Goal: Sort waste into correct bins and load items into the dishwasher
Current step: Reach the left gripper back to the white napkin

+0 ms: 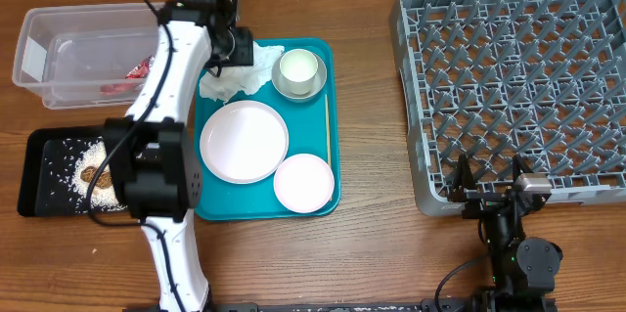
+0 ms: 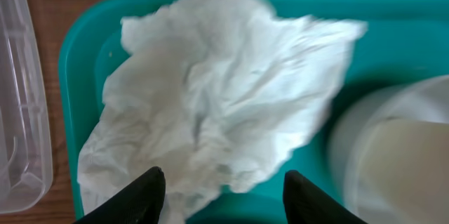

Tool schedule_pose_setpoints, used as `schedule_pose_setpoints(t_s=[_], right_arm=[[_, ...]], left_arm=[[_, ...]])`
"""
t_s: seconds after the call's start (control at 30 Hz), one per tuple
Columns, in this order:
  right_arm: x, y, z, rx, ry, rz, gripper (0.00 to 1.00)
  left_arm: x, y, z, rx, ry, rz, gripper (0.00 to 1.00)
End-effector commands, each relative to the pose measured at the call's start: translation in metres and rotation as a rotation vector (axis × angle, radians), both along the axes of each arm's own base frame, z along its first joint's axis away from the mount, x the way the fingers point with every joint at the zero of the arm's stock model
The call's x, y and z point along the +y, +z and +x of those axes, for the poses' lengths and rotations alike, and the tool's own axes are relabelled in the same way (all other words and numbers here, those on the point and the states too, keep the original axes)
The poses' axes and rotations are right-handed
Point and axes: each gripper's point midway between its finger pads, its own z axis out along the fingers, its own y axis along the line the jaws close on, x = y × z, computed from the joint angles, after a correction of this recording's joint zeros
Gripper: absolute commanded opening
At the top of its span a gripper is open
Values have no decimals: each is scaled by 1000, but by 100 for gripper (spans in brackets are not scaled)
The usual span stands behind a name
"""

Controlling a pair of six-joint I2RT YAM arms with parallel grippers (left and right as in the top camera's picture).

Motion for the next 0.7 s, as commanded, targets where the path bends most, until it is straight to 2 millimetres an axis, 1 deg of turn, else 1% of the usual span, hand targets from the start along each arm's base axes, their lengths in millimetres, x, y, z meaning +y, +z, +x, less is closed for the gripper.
schedule_pose_setpoints(t_s=[0.0,0.07,0.17,0.23,0.33,0.4,0.67], right_arm=[[-2,-2,0,-2,-10,7,100],[-2,-2,0,-2,-10,7,100],[-2,-2,0,-2,-10,7,100],[-2,-2,0,-2,-10,7,100],[-2,-2,0,-2,-10,7,100],[-2,-2,0,-2,-10,7,100],[-2,-2,0,-2,-10,7,100]], left_arm=[[26,-23,-3,48,47,150,57],[30,-32,-7,77,51,173,57],[30,-43,-11,108,48,174,56],[30,-46,-11,113,47,173,55],[30,-46,-11,113,47,172,48],[28,-46,-12,116,43,161,46],[15,-50,-17,141,23,92,46]])
